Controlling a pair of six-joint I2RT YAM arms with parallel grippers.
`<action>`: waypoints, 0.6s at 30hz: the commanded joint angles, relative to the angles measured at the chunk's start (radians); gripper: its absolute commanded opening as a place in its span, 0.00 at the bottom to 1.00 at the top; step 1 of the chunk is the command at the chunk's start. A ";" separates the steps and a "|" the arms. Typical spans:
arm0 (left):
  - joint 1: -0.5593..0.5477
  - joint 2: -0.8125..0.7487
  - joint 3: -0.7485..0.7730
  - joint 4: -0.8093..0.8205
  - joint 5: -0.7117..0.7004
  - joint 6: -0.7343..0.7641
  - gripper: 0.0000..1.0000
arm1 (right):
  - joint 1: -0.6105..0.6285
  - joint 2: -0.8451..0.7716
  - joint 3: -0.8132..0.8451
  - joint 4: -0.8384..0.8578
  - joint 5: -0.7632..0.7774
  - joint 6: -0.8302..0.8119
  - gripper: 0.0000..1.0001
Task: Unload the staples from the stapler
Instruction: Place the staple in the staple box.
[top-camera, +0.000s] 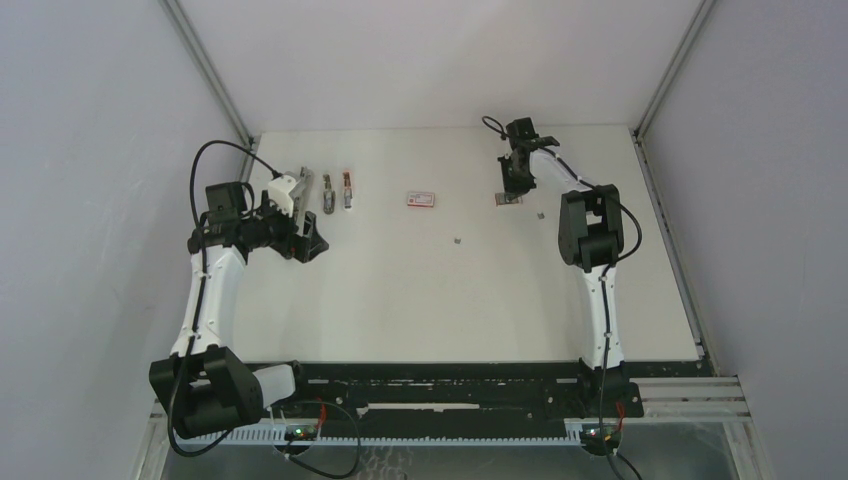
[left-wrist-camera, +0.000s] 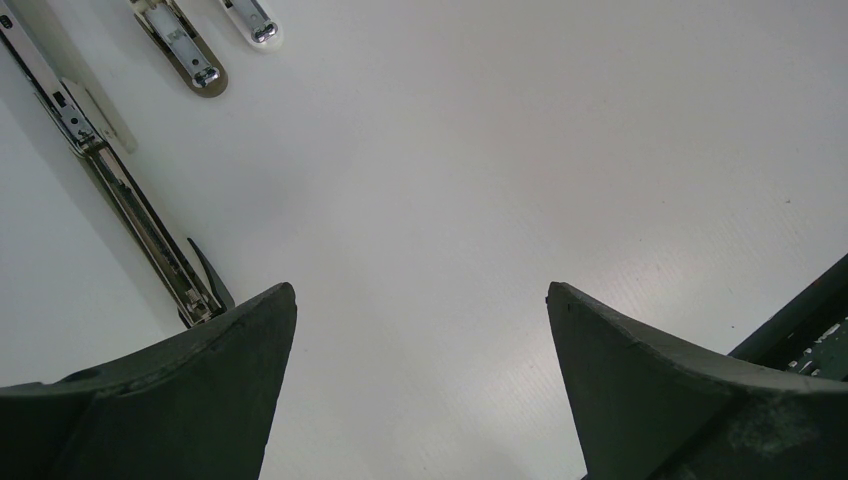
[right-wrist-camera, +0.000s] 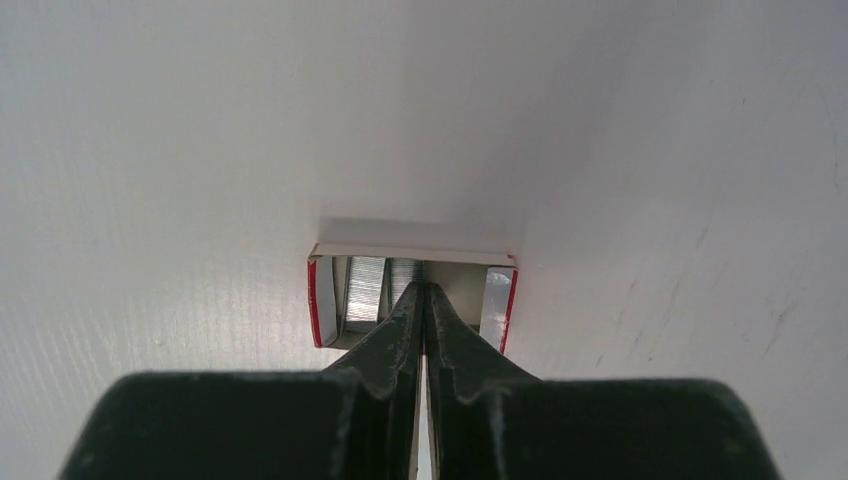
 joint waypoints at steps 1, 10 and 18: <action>0.010 -0.011 -0.036 0.023 0.028 0.000 1.00 | 0.001 0.002 0.053 0.006 0.006 -0.006 0.03; 0.010 -0.011 -0.037 0.023 0.030 0.000 1.00 | 0.004 -0.028 0.058 -0.005 -0.002 0.009 0.12; 0.009 -0.014 -0.038 0.023 0.031 0.000 1.00 | 0.013 -0.087 0.019 0.016 0.000 0.028 0.32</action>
